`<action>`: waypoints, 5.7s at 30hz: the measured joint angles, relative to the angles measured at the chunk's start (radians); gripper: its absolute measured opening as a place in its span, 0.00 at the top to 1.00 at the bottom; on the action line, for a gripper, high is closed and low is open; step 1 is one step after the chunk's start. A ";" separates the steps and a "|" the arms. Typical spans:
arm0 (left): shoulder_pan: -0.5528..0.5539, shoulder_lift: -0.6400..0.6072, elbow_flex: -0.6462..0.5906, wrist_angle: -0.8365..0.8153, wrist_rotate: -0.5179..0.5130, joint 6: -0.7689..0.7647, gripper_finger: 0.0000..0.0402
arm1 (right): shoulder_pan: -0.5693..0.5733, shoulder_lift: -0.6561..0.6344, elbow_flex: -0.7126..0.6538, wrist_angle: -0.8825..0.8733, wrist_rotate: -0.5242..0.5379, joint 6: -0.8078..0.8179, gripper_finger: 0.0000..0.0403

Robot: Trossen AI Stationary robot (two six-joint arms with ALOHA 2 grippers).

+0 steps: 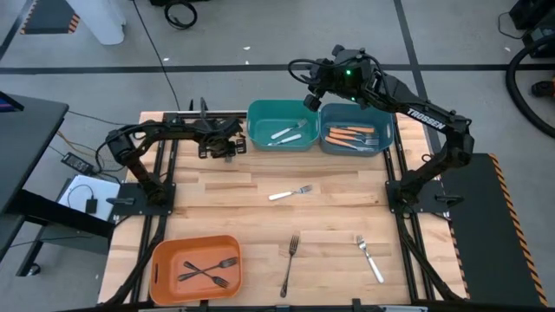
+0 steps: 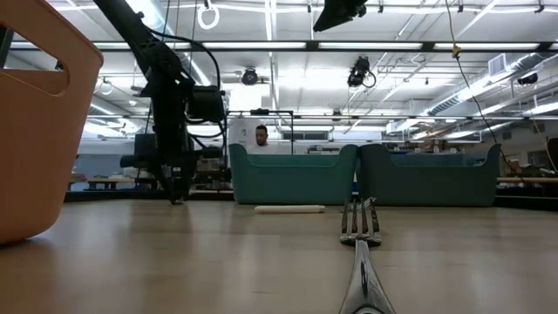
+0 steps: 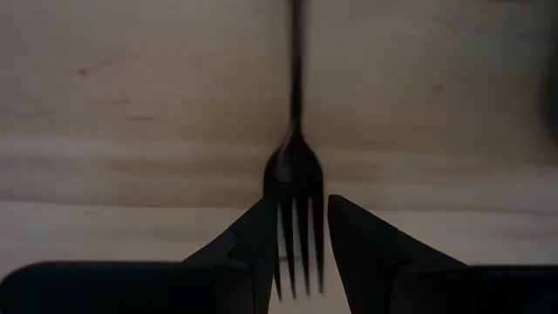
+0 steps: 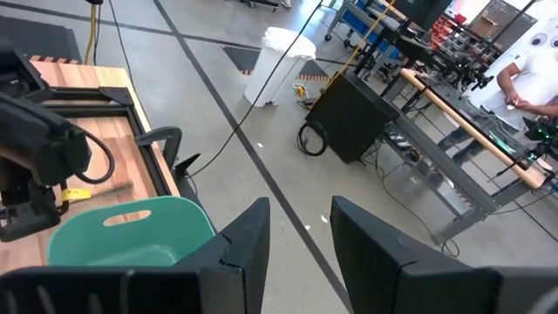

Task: Sort silverware by color (type)
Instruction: Put the black fork into the orange bin, then put the white fork into the green bin

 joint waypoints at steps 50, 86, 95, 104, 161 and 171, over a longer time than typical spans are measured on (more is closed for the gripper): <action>-0.211 -0.006 0.100 -0.178 0.031 -0.079 0.72 | 0.005 0.000 0.000 -0.002 0.000 0.005 0.68; -0.275 -0.074 0.098 -0.255 0.054 0.026 0.97 | 0.003 0.000 0.000 -0.016 0.009 -0.052 0.68; -0.368 -0.398 0.100 -0.483 0.110 0.044 0.97 | -0.002 0.000 0.000 -0.021 0.009 -0.056 0.68; -0.591 -0.725 0.154 -0.493 0.229 0.076 0.98 | -0.011 0.000 0.000 -0.023 0.010 -0.056 0.68; -1.413 -0.107 0.248 -0.544 0.137 0.194 0.80 | 0.414 0.000 0.000 -0.225 0.062 0.835 0.68; -1.392 -0.157 0.267 -0.748 0.141 0.190 0.77 | 0.437 -0.023 -0.001 -0.267 -0.129 0.846 0.68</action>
